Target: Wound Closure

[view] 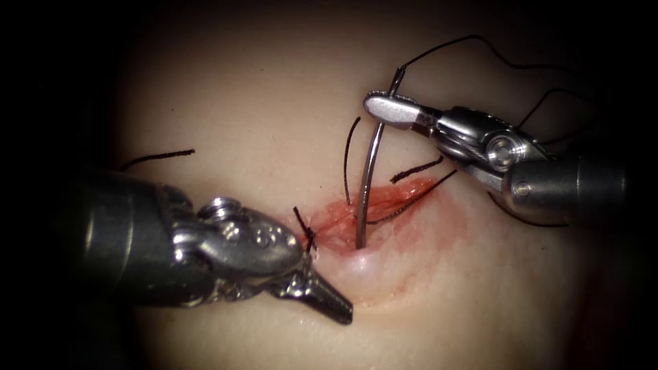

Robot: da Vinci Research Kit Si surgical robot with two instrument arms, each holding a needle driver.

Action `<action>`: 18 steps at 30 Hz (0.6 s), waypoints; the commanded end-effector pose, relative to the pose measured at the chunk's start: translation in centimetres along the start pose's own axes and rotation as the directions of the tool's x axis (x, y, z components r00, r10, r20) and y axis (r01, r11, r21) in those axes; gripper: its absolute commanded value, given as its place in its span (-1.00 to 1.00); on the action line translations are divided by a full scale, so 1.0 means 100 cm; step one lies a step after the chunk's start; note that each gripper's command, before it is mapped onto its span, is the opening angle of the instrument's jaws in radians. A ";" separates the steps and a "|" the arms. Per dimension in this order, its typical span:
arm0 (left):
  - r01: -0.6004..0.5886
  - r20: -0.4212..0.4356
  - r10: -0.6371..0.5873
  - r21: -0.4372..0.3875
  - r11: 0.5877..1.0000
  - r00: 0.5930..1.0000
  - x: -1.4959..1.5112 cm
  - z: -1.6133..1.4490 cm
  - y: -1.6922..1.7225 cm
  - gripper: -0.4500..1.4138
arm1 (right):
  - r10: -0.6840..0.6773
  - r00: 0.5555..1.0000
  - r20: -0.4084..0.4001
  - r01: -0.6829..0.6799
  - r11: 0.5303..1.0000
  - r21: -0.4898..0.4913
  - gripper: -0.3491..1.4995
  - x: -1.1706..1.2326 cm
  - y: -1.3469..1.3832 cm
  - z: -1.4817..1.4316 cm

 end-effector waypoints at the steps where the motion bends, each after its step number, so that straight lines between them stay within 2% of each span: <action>1: -0.008 -0.005 0.008 0.010 1.000 1.000 0.0001 0.0006 -0.0008 -1.00 | -0.001 1.000 0.000 0.001 1.000 0.003 -1.00 -0.0004 0.0000 0.0009; 3: -0.010 -0.006 0.011 0.013 1.000 1.000 0.0000 0.0005 -0.0012 -1.00 | -0.001 1.000 0.001 0.001 1.000 0.003 -1.00 -0.0005 -0.0001 0.0009; 8: -0.016 -0.012 0.016 0.026 1.000 1.000 -0.0003 0.0006 -0.0020 -1.00 | -0.107 0.994 -0.004 0.107 0.993 0.055 -1.00 -0.0001 -0.0004 0.0010; 18: -0.012 -0.007 0.012 0.042 0.999 1.000 -0.0005 0.0015 -0.0025 -1.00 | -0.223 0.975 -0.010 0.223 0.973 0.059 -1.00 0.0012 0.0000 0.0008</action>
